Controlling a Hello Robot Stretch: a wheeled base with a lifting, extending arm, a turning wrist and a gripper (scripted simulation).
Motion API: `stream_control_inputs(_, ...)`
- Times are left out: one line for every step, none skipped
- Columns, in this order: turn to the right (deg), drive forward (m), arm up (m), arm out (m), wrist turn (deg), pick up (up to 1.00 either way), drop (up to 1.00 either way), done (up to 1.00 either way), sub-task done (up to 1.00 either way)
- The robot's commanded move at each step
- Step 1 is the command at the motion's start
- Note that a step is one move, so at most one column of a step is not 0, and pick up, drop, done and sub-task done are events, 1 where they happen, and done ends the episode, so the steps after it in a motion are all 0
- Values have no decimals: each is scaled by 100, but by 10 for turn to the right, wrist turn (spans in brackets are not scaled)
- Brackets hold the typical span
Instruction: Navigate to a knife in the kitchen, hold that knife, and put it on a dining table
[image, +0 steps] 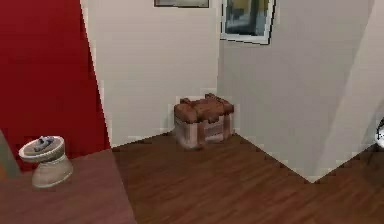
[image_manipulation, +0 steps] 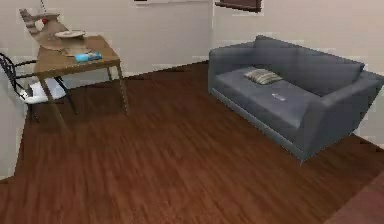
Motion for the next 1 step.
stream_control_inputs(-450, 0, 0, 0, 0, 0, 0, 0, 0)
